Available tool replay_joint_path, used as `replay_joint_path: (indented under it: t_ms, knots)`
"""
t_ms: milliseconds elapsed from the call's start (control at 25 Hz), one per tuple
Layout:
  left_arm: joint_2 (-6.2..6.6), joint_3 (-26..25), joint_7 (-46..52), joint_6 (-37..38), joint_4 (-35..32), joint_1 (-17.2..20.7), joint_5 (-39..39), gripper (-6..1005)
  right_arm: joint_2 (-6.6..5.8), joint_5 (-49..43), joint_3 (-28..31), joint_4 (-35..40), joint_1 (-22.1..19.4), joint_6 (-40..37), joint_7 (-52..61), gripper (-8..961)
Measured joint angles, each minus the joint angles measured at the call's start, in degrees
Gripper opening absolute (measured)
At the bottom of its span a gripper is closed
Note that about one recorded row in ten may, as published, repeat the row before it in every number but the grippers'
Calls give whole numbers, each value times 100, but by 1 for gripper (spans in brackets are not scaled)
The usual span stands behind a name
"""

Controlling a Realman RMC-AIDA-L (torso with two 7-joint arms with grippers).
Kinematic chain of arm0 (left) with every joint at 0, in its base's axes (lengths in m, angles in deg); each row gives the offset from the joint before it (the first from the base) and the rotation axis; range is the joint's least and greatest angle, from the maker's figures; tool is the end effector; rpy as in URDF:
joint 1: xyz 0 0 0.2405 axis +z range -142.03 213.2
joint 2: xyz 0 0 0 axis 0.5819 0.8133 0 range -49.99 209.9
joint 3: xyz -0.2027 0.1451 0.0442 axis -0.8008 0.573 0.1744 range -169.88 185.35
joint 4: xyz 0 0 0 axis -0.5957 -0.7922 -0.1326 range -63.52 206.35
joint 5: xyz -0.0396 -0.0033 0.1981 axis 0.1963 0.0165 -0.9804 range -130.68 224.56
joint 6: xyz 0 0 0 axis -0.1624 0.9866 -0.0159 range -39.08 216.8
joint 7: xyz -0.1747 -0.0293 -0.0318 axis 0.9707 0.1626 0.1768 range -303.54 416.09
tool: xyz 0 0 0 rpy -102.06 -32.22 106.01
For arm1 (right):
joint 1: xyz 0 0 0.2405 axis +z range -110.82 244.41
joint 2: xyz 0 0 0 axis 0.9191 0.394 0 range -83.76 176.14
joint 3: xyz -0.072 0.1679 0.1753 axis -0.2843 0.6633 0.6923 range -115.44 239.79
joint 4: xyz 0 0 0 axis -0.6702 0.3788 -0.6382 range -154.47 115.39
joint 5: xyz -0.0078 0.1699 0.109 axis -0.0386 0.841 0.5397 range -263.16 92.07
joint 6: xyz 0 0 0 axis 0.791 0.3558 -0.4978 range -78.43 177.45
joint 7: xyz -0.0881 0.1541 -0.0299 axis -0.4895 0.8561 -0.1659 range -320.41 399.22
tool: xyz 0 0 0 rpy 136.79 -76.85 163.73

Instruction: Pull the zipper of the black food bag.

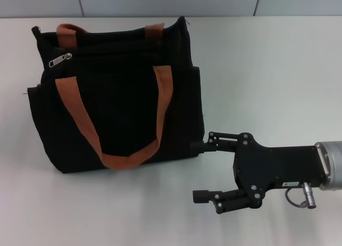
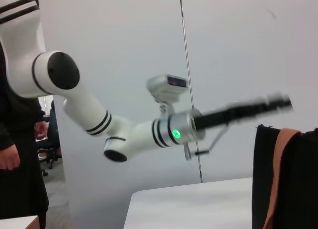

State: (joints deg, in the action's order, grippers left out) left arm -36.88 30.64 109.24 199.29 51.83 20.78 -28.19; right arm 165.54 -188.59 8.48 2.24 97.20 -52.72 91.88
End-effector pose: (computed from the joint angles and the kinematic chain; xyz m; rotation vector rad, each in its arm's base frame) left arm -0.2794 0.2645 0.0889 -1.7851 -0.3081 -1.3948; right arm 0.2023 0.2587 -0.0734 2.9226 -0.1239 -1.0826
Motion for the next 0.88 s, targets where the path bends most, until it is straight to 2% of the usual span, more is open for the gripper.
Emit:
replay_joint_path:
  t_ms: [40, 80, 120, 200, 240, 360, 400, 440, 600, 640, 720, 760, 880]
  knots:
    - [484, 53, -26, -1271, -55, -38, -736, 784, 0, 0, 0, 0, 0, 0, 0, 771]
    - [650, 193, -28, -1580, -69, -125, -1286, 783, 0, -1, 0, 1, 0, -7, 0, 768]
    - [711, 265, -29, -1686, -100, -188, -1632, 783, 0, -1, 0, 2, 0, -11, 0, 766]
    - [711, 265, -29, -1686, -100, -188, -1632, 781, 0, 0, -1, 2, 0, -12, 0, 762]
    - [694, 328, -30, -1712, -304, -300, -2145, 780, 0, 0, 0, 2, 0, -13, 0, 760]
    - [531, 333, -32, -1754, -582, -457, -2604, 778, 0, 4, 0, 0, -2, -14, 0, 754]
    - [531, 333, -32, -1754, -582, -457, -2604, 777, 0, 5, -1, -2, -3, -15, 0, 752]
    - [455, 330, -33, -1957, -644, -636, -2888, 776, 0, 10, 0, -7, -7, -17, 0, 750]
    - [343, 276, -105, -2371, -649, -772, -2886, 772, 0, 23, 28, -13, -14, -107, 0, 742]
    - [267, 225, -243, -2513, -669, -822, -2786, 772, 0, 24, 52, -15, -26, -151, 0, 740]
    - [227, 102, -286, -2519, -684, -817, -2682, 770, 0, 28, 63, -18, -39, -176, 0, 736]
    - [168, -153, -299, -2422, -665, -753, -2455, 769, 1, 47, 64, -21, -43, -180, 1, 734]
    - [152, -210, -329, -2319, -660, -712, -2365, 701, 4, 155, 69, -30, -48, -189, 15, 728]
